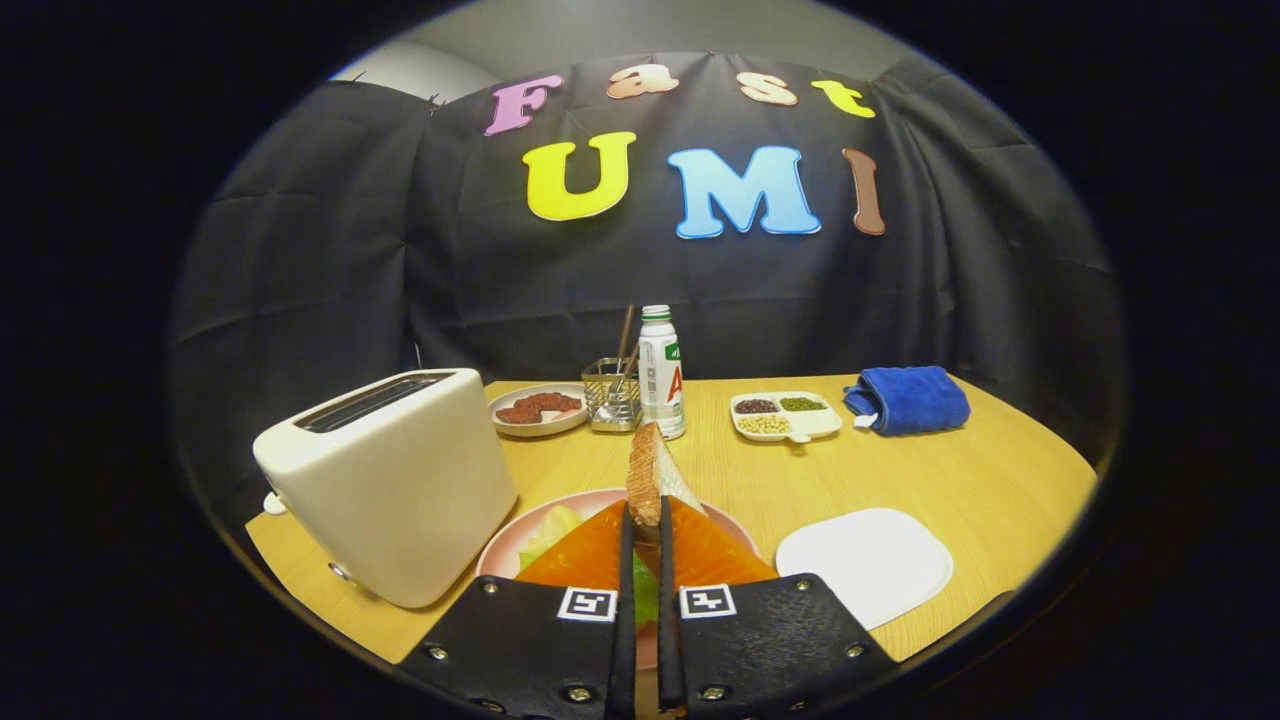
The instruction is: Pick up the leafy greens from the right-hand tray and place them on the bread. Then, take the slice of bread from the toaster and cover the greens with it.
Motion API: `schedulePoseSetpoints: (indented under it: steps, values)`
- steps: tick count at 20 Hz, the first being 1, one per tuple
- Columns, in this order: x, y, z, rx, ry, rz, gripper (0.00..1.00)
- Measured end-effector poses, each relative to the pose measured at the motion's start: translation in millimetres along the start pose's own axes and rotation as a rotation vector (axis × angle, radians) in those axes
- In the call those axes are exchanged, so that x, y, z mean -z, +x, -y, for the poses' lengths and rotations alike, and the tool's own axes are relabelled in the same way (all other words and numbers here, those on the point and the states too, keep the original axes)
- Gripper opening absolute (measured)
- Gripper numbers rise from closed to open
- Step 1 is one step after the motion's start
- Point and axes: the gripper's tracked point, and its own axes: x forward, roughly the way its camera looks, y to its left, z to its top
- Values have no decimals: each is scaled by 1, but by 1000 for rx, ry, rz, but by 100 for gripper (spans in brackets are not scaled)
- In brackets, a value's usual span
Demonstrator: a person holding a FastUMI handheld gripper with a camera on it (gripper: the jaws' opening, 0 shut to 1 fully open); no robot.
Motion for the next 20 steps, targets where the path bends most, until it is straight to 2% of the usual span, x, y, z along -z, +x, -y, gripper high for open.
schedulePoseSetpoints:
  steps: [7, 19, 20]
  values:
    - [33, 9, -31, -65, 8, -88, 9]
    - [52, 17, -43, -80, 20, -157, 9]
    - [51, 17, -43, -79, 12, -155, 13]
